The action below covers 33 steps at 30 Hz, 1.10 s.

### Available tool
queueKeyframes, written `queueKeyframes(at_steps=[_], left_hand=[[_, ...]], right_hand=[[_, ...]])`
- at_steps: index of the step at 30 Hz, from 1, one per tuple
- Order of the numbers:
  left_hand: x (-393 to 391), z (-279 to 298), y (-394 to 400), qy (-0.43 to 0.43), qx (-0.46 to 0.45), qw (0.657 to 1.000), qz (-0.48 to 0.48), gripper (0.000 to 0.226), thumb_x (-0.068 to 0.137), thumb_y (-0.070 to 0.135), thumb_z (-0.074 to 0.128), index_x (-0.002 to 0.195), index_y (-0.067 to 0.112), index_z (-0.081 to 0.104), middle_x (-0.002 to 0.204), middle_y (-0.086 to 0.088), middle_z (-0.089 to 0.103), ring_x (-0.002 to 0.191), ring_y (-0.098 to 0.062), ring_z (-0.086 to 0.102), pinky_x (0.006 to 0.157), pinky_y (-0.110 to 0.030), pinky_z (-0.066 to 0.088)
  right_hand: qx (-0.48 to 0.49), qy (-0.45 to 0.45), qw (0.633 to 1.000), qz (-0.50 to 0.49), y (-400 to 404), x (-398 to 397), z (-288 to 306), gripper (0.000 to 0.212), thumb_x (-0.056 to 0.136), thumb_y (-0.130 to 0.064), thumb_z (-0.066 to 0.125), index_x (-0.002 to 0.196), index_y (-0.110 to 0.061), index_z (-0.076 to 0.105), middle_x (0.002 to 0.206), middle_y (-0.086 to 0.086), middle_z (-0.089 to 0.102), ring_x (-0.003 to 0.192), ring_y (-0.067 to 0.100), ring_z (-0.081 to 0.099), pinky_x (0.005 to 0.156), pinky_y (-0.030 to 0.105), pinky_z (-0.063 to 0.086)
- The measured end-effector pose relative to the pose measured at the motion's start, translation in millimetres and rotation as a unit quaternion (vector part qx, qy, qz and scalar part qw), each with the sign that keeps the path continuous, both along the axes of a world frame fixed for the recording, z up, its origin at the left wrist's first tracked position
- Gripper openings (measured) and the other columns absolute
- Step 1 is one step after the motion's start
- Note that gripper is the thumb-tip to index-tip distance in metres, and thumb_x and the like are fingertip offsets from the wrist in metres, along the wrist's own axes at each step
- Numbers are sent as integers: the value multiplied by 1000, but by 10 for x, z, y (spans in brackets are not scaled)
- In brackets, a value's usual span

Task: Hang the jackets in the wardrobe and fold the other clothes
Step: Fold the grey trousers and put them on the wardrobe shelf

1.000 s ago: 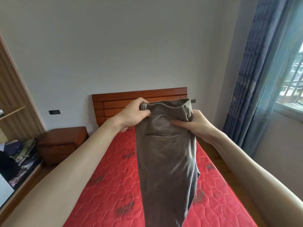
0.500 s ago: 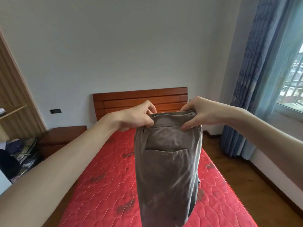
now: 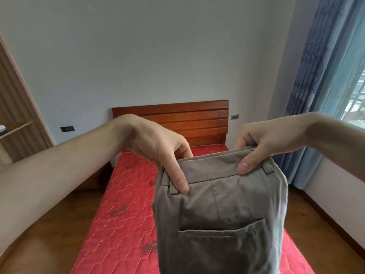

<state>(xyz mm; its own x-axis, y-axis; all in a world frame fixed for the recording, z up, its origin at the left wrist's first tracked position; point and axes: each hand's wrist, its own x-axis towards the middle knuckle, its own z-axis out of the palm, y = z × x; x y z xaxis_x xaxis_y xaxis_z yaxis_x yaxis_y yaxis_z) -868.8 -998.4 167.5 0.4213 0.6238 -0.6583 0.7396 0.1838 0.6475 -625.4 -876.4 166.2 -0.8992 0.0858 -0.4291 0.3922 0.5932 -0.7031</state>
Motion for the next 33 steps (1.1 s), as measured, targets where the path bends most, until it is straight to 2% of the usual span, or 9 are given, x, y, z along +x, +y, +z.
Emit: queueKeyframes(at_steps=[4, 7, 11, 13, 17, 22, 25, 28, 33], left_hand=[[-64, -149, 199, 115, 5, 993, 19, 30, 90, 7, 78, 120, 4, 74, 111, -7, 79, 103, -19, 76, 93, -31, 61], [-264, -338, 542, 187, 50, 978, 75, 33, 85, 12, 85, 117, 10, 77, 106, -3, 80, 96, -17, 78, 89, -31, 62], [-630, -597, 1088, 263, 160, 938, 160, 37, 80, 14, 90, 114, 14, 77, 105, -5, 79, 93, -21, 77, 76, -31, 64], [-847, -599, 1368, 307, 209, 910, 185, 36, 80, 13, 89, 112, 9, 74, 101, -9, 78, 89, -26, 77, 66, -31, 63], [-1332, -221, 1854, 409, 353, 811, 227, 19, 80, 14, 83, 93, 7, 71, 94, -11, 73, 83, -28, 71, 63, -33, 51], [-1702, 374, 2142, 396, 585, 652, 273, 12, 90, 0, 60, 98, 6, 66, 108, -20, 65, 103, -39, 63, 71, -35, 38], [-1722, 470, 2099, 388, 669, 582, 250, 15, 92, -2, 60, 96, 11, 51, 103, -16, 58, 95, -37, 56, 68, -40, 38], [-1688, 294, 1959, 384, 692, 573, 212, 25, 93, -1, 60, 97, 15, 42, 101, -14, 55, 93, -35, 53, 66, -42, 40], [-1700, -750, 1796, 368, 692, 595, 180, 26, 89, -2, 67, 107, 11, 53, 101, -9, 55, 92, -32, 54, 64, -39, 36]], right_hand=[[39, -29, 999, -13, 223, -282, -249, 18, 96, -22, 73, 108, -11, 80, 109, 8, 79, 105, 29, 75, 98, 43, 57], [96, -50, 993, -40, 480, -601, -404, 18, 91, -26, 80, 107, -17, 82, 107, 4, 80, 102, 27, 76, 100, 47, 57], [285, -21, 955, -76, 936, -1103, -520, 12, 85, -28, 85, 96, -22, 82, 88, -6, 79, 84, 14, 75, 87, 40, 61], [377, 39, 920, -100, 1161, -1368, -509, 8, 80, -21, 82, 75, -18, 76, 71, -4, 71, 70, 17, 67, 72, 41, 60], [477, 198, 839, -172, 1523, -1808, -226, 23, 77, -11, 67, 59, -16, 54, 59, -2, 55, 65, 28, 58, 59, 44, 51], [544, 309, 742, -240, 1804, -2118, 409, 18, 87, -12, 61, 96, -16, 76, 93, 12, 72, 88, 38, 66, 65, 37, 46], [559, 349, 706, -257, 1876, -2132, 563, 23, 89, -12, 57, 102, -18, 75, 92, 13, 72, 85, 39, 65, 70, 43, 54], [590, 330, 698, -237, 1823, -2069, 420, 23, 93, -14, 55, 107, -18, 72, 90, 13, 69, 80, 39, 62, 66, 40, 48], [612, 272, 719, -186, 1733, -1961, -527, 22, 92, -14, 57, 110, -21, 68, 89, 8, 72, 80, 40, 66, 63, 41, 50]])
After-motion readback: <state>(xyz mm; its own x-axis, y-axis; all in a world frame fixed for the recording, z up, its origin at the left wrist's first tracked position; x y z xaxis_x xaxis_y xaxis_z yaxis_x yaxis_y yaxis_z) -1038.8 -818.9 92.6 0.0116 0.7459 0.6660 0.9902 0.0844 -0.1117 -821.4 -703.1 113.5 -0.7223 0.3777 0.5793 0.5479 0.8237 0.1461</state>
